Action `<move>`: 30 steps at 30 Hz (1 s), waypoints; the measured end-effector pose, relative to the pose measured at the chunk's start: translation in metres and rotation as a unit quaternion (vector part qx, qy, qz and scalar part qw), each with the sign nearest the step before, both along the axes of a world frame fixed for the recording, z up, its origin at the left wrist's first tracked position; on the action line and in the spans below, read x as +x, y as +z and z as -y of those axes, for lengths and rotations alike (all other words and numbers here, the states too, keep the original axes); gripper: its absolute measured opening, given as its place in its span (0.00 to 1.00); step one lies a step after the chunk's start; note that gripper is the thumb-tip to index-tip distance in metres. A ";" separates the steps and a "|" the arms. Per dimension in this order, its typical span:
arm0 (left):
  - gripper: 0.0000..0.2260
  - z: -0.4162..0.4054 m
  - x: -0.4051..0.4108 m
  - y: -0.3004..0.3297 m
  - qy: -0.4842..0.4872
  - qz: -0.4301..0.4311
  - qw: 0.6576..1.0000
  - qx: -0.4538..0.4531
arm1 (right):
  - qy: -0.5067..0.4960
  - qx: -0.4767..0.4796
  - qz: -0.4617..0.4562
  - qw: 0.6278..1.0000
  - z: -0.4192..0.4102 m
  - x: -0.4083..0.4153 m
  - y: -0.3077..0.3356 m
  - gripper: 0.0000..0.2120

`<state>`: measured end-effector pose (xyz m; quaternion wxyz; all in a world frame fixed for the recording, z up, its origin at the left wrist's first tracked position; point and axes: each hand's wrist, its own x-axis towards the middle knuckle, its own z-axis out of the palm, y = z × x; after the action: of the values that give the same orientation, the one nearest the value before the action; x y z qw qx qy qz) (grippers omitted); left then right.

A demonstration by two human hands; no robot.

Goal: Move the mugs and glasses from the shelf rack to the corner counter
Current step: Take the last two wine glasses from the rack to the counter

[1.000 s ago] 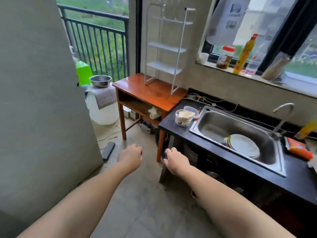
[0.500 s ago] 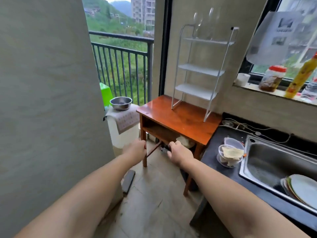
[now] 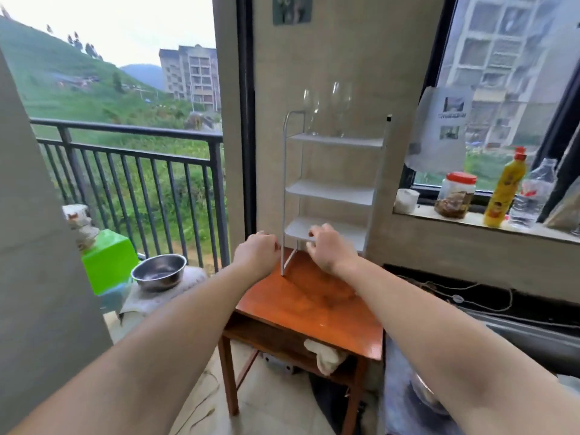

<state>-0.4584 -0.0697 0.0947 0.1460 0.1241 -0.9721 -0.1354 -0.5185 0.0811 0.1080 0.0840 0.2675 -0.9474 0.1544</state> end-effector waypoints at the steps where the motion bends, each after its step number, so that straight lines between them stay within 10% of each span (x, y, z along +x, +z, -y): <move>1: 0.14 0.001 -0.021 0.006 -0.009 -0.012 1.000 0.005 | -0.002 -0.008 -0.010 1.000 0.004 -0.020 0.008 0.17; 18: 0.12 0.034 -0.320 0.182 -0.065 -0.244 0.960 0.118 | -0.077 -0.194 -0.186 0.960 0.046 -0.281 0.178 0.13; 24: 0.09 0.061 -0.398 0.197 -0.069 -0.102 0.949 0.289 | -0.117 -0.449 0.135 0.876 0.056 -0.342 0.197 0.11; 30: 0.14 0.068 -0.445 0.201 -0.076 -0.096 0.936 0.331 | -0.116 -0.510 0.239 0.818 0.077 -0.387 0.201 0.03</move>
<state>-0.9036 -0.1378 0.2958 0.1786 0.0778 -0.8599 -0.4718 -0.9058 0.0043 0.3087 -0.0039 0.0296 -0.7473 0.6638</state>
